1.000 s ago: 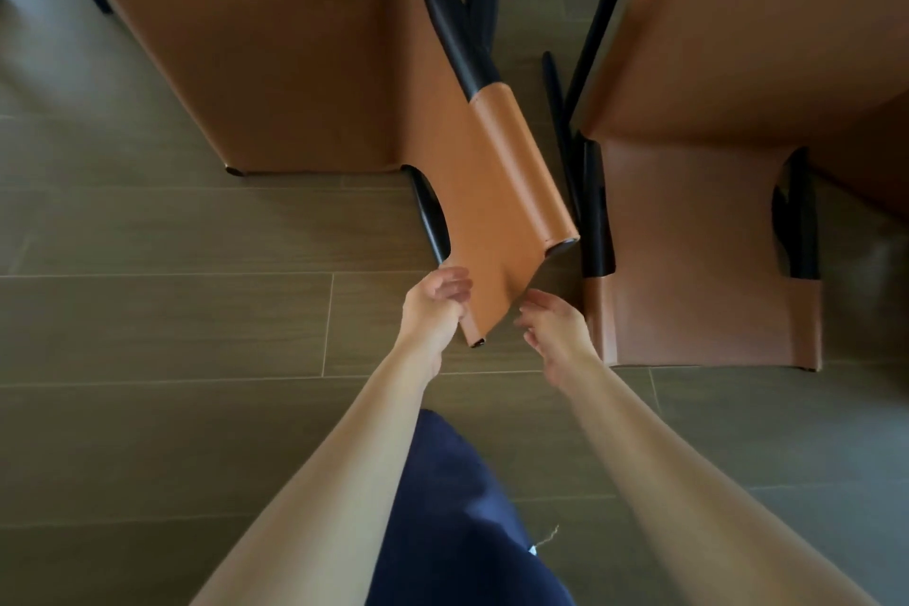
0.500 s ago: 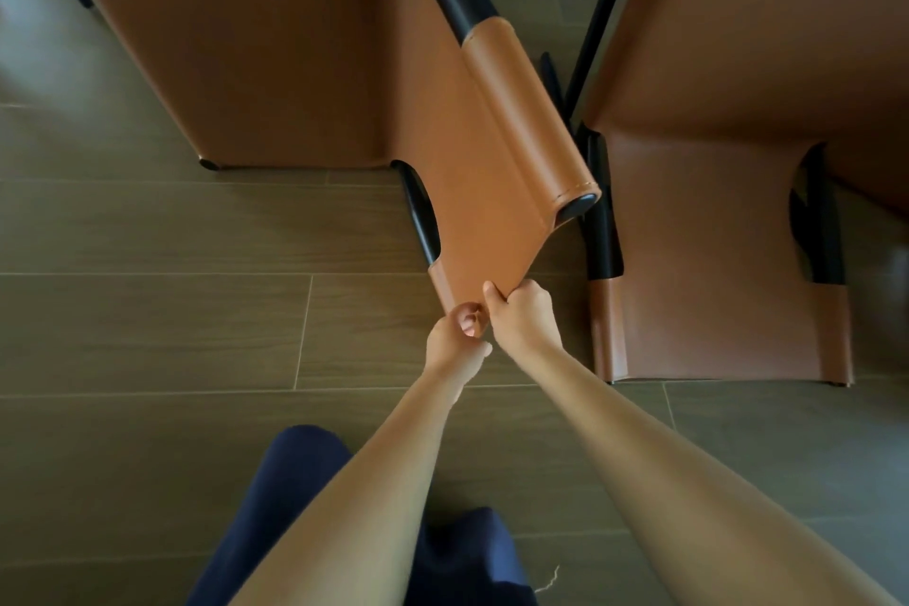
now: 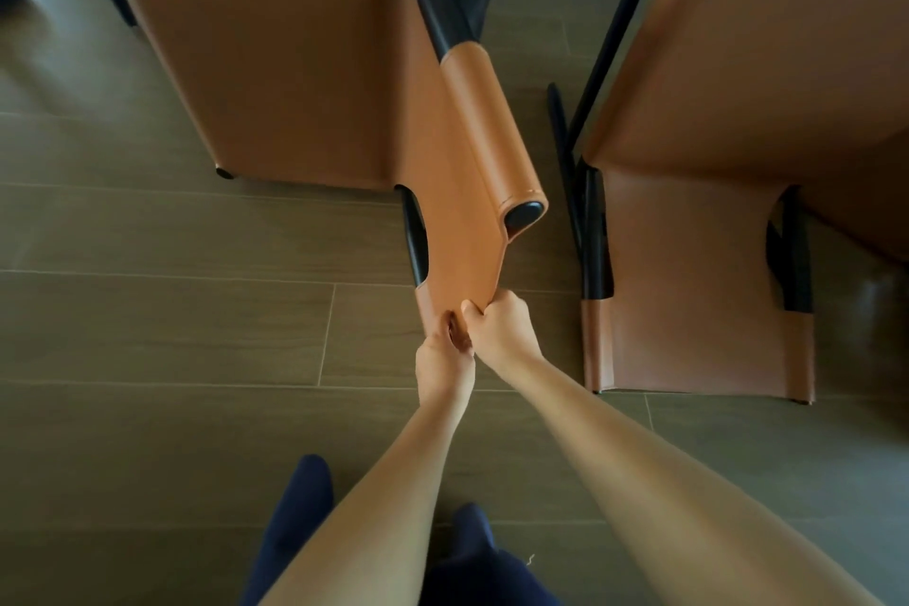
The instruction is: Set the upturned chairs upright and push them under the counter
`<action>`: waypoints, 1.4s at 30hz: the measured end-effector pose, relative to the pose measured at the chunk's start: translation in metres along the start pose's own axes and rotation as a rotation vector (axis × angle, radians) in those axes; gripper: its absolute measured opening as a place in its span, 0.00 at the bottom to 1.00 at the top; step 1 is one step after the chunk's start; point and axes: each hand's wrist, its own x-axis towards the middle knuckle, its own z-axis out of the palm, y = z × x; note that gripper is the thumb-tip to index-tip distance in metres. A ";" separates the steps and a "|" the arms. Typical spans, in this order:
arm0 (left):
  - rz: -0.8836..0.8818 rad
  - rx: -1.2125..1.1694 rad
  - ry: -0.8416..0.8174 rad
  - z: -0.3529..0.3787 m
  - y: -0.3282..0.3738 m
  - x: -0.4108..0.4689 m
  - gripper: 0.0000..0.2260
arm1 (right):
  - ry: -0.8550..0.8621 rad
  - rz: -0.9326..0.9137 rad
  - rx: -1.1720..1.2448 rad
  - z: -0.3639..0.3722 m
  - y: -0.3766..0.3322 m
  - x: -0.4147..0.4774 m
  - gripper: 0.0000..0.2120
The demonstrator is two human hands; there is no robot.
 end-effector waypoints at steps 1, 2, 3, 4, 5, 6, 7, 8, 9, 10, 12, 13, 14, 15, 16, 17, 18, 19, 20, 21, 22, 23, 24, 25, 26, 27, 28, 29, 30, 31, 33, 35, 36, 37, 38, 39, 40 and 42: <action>0.002 -0.019 0.017 -0.007 0.004 -0.006 0.13 | -0.015 -0.003 -0.013 -0.005 -0.009 -0.006 0.16; 0.003 -0.039 0.029 -0.017 0.010 -0.013 0.13 | -0.034 -0.003 -0.025 -0.010 -0.020 -0.013 0.15; 0.007 -0.052 0.036 -0.026 0.016 -0.019 0.13 | -0.053 -0.003 -0.030 -0.016 -0.029 -0.019 0.14; 0.010 -0.057 0.041 -0.036 0.023 -0.025 0.13 | -0.074 0.000 -0.031 -0.023 -0.040 -0.026 0.13; 0.012 -0.054 0.046 -0.046 0.031 -0.032 0.12 | -0.094 0.003 -0.031 -0.031 -0.052 -0.033 0.11; 0.009 -0.050 0.050 -0.055 0.039 -0.039 0.11 | -0.110 0.006 -0.035 -0.039 -0.064 -0.039 0.10; 0.006 -0.046 0.057 -0.065 0.049 -0.045 0.11 | -0.124 0.008 -0.039 -0.048 -0.076 -0.046 0.09; -0.002 -0.040 0.063 -0.075 0.060 -0.054 0.10 | -0.139 0.013 -0.042 -0.057 -0.088 -0.053 0.10; -0.004 -0.034 0.066 -0.082 0.068 -0.061 0.09 | -0.151 0.015 -0.040 -0.064 -0.098 -0.059 0.10; -0.005 -0.026 0.066 -0.090 0.078 -0.069 0.09 | -0.164 0.019 -0.038 -0.073 -0.109 -0.065 0.11; -0.014 -0.012 0.067 -0.110 0.102 -0.085 0.09 | -0.189 0.025 -0.042 -0.093 -0.134 -0.076 0.10; -0.016 0.002 0.064 -0.120 0.114 -0.092 0.09 | -0.198 0.024 -0.051 -0.103 -0.146 -0.082 0.10; -0.016 0.023 0.060 -0.130 0.128 -0.100 0.09 | -0.205 0.023 -0.061 -0.114 -0.159 -0.087 0.10; -0.014 0.040 0.059 -0.139 0.142 -0.105 0.09 | -0.213 0.023 -0.067 -0.125 -0.172 -0.091 0.11; -0.012 0.054 0.060 -0.148 0.156 -0.111 0.09 | -0.221 0.023 -0.068 -0.136 -0.185 -0.094 0.11; -0.006 0.071 0.064 -0.156 0.170 -0.115 0.08 | -0.228 0.028 -0.063 -0.146 -0.198 -0.097 0.11; 0.000 0.090 0.066 -0.165 0.183 -0.118 0.08 | -0.234 0.032 -0.056 -0.157 -0.211 -0.099 0.11; 0.006 0.105 0.066 -0.172 0.198 -0.121 0.07 | -0.238 0.034 -0.053 -0.167 -0.223 -0.100 0.10; 0.009 0.110 0.063 -0.180 0.213 -0.122 0.07 | -0.238 0.034 -0.056 -0.178 -0.236 -0.099 0.09; 0.007 0.108 0.056 -0.186 0.227 -0.122 0.08 | -0.238 0.033 -0.062 -0.187 -0.248 -0.098 0.09; 0.000 0.097 0.050 -0.192 0.241 -0.121 0.08 | -0.238 0.033 -0.068 -0.196 -0.259 -0.096 0.09; -0.011 0.087 0.044 -0.197 0.254 -0.120 0.08 | -0.235 0.037 -0.068 -0.204 -0.270 -0.093 0.08; -0.008 0.087 0.039 -0.202 0.267 -0.116 0.08 | -0.228 0.035 -0.073 -0.211 -0.281 -0.088 0.08; -0.005 0.097 0.026 -0.207 0.281 -0.111 0.08 | -0.221 0.038 -0.077 -0.219 -0.293 -0.082 0.08; 0.006 0.119 0.007 -0.210 0.289 -0.109 0.08 | -0.212 0.038 -0.086 -0.224 -0.300 -0.078 0.10; 0.012 0.134 -0.019 -0.215 0.304 -0.100 0.08 | -0.193 0.039 -0.092 -0.233 -0.312 -0.069 0.12; 0.016 0.151 -0.044 -0.219 0.314 -0.096 0.07 | -0.181 0.041 -0.099 -0.238 -0.319 -0.064 0.14; 0.019 0.160 -0.065 -0.223 0.326 -0.090 0.06 | -0.168 0.048 -0.098 -0.245 -0.327 -0.058 0.15; 0.021 0.159 -0.083 -0.227 0.336 -0.084 0.06 | -0.162 0.064 -0.087 -0.251 -0.334 -0.051 0.16; 0.024 0.157 -0.102 -0.231 0.346 -0.077 0.06 | -0.158 0.091 -0.067 -0.258 -0.342 -0.044 0.15; 0.038 0.176 -0.136 -0.237 0.365 -0.067 0.08 | -0.142 0.147 0.003 -0.270 -0.356 -0.033 0.11; 0.052 0.198 -0.163 -0.240 0.380 -0.057 0.06 | -0.125 0.190 0.048 -0.281 -0.368 -0.024 0.08; 0.054 0.202 -0.173 -0.242 0.387 -0.052 0.05 | -0.117 0.205 0.058 -0.287 -0.373 -0.019 0.08; 0.059 0.211 -0.185 -0.243 0.395 -0.048 0.05 | -0.106 0.219 0.069 -0.291 -0.378 -0.015 0.08; 0.065 0.217 -0.195 -0.246 0.403 -0.043 0.06 | -0.093 0.226 0.072 -0.296 -0.384 -0.010 0.09; 0.070 0.220 -0.203 -0.248 0.413 -0.036 0.07 | -0.080 0.228 0.072 -0.301 -0.391 -0.003 0.09; 0.079 0.228 -0.207 -0.250 0.420 -0.032 0.07 | -0.068 0.228 0.070 -0.304 -0.396 0.001 0.09; 0.096 0.242 -0.218 -0.253 0.437 -0.021 0.07 | -0.037 0.227 0.065 -0.314 -0.406 0.013 0.09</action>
